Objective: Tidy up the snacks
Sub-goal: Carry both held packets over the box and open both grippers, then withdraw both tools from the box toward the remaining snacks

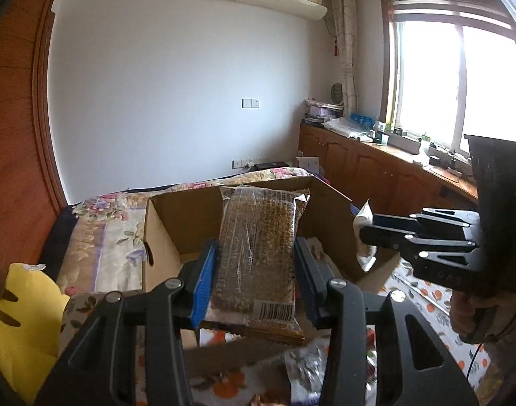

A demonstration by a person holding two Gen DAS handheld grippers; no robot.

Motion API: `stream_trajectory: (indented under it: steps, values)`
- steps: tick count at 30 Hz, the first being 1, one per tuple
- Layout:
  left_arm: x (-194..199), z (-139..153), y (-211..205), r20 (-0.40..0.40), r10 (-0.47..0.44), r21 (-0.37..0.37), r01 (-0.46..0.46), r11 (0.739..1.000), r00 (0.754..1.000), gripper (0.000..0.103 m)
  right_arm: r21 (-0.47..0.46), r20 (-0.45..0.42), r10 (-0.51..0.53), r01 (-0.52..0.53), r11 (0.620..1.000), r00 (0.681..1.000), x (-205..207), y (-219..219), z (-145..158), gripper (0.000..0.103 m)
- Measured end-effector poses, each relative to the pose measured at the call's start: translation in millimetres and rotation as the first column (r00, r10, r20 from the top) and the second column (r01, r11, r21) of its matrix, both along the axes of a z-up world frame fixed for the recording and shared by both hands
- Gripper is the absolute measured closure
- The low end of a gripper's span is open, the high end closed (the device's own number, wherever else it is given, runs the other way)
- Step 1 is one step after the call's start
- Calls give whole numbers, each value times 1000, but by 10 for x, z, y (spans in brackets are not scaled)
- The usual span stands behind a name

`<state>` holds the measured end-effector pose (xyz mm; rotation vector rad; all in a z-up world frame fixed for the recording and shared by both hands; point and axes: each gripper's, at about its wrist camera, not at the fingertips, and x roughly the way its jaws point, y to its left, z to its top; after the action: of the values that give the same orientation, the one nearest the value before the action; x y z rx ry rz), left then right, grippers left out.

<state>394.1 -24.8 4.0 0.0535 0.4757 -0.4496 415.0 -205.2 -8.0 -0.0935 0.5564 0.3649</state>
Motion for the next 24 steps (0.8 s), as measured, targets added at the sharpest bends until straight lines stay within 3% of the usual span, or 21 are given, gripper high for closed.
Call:
stream_trajectory:
  steps: [8, 20, 24]
  values:
    - [303, -253, -101, -41, 9, 22, -9, 1000, 999, 60, -28, -14, -14, 14, 1000, 1000, 358, 66, -204, 81]
    - [384, -493, -229, -92, 0, 45, 4, 999, 996, 57, -39, -66, -35, 32, 999, 997, 464, 54, -430, 80]
    - [318, -454, -245, -82, 2, 44, 2, 999, 997, 49, -49, -56, -53, 50, 998, 997, 497, 40, -429, 70]
